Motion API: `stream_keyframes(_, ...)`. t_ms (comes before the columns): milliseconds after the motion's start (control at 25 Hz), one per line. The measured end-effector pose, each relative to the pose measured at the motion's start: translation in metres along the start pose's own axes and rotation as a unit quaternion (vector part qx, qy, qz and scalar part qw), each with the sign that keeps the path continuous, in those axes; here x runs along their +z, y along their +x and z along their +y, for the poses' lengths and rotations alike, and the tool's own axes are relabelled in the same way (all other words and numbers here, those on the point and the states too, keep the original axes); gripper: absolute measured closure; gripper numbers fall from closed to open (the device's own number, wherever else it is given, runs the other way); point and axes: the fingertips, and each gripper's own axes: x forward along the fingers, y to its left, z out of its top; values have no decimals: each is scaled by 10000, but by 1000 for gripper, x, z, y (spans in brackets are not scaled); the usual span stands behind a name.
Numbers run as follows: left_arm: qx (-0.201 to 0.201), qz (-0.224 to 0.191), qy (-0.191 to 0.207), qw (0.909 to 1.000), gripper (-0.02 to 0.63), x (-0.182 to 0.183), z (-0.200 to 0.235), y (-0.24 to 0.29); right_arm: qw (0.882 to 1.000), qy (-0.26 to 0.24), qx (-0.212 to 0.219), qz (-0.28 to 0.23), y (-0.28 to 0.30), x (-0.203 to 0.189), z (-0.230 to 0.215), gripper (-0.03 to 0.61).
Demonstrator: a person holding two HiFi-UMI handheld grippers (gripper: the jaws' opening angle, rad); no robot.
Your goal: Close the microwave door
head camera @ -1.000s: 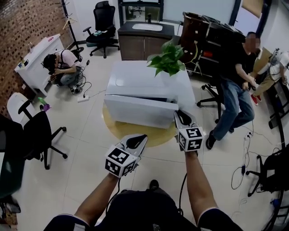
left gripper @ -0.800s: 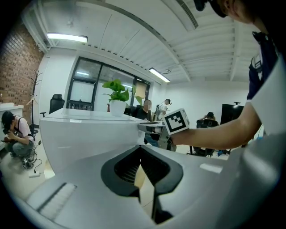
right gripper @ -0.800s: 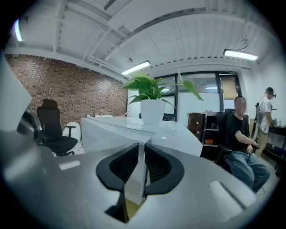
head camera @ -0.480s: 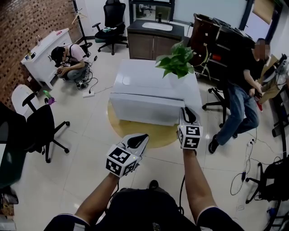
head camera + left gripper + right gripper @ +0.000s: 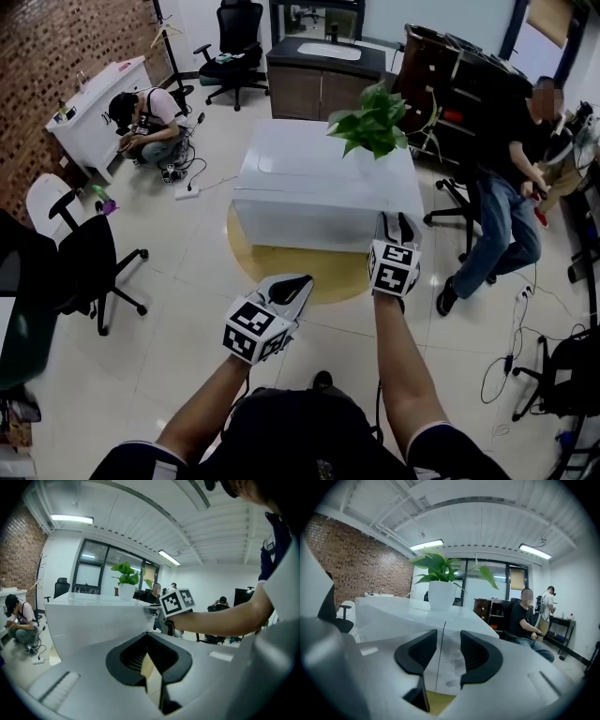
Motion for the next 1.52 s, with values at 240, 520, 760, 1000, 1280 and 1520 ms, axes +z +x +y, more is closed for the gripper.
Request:
stream_keyframes(240, 31, -6, 6, 10000, 604, -1, 3, -6, 10000, 47, -75, 14, 1, -1, -2, 422)
stream_keyframes(520, 36, -51, 26, 10000, 604, 2, 1, -11, 9988, 140, 461, -78, -20, 1, 11, 419)
stream_keyframes(760, 49, -158, 76, 9998, 604, 10, 0, -9, 9793, 274, 1951, -467, -69, 7, 58, 464)
stream_keyframes(1000, 39, -238, 99, 9997, 604, 16, -9, -3, 9558, 554, 2843, -507, -111, 4, 81, 541)
stream_keyframes(1280, 76, -287, 96, 9995, 604, 17, -18, 7, 9401, 499, 3317, -604, -139, 5, 84, 575)
stream_keyframes(1520, 75, -347, 127, 9993, 604, 21, -28, 18, 9359, 395, 3428, -705, -144, 10, 76, 575)
